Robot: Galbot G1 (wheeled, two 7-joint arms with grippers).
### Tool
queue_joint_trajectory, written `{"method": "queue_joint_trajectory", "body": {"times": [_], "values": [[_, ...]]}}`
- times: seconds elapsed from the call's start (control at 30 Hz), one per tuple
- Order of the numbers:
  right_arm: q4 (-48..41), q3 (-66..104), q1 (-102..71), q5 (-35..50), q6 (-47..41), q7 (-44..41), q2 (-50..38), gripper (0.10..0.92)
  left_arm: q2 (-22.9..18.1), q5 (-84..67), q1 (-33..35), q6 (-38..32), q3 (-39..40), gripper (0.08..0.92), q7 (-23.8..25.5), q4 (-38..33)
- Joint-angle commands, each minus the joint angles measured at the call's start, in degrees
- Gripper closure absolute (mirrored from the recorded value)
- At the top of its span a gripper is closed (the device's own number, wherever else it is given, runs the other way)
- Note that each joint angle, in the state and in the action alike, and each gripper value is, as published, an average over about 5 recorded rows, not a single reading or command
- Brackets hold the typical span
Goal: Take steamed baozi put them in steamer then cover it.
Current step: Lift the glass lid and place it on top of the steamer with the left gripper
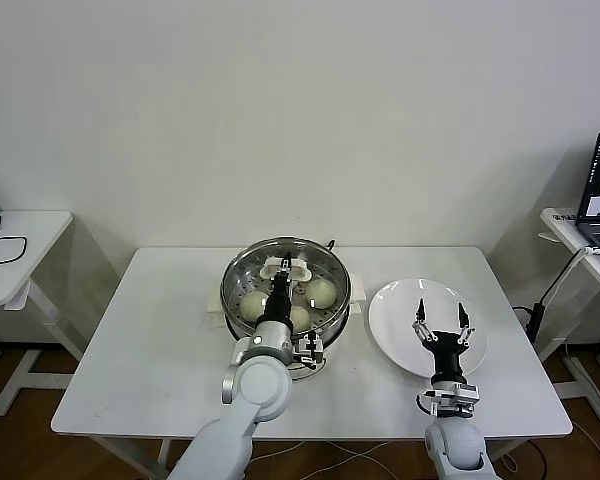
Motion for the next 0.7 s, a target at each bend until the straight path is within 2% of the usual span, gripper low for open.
{"method": "queue_joint_trajectory", "body": {"times": [0.03,0.53,0.7], "values": [[-0.2,0.0,0.1,-0.1,0.1,0.0,0.1,0.203,0.0,0.3,0.5,-0.2,0.1,0.812,0.0,0.1],[-0.7,0.1,0.3,-0.5,0.4,-0.1,0.1,0.203,-0.2,0.3,0.7,-0.9,-0.2,0.809,-0.1,0.7],[-0.8,0.0,0.3,-0.5,0.5,-0.1,0.1,0.203,-0.1,0.2,1.4,-0.9,-0.5,0.711,0.0,-0.7]]}}
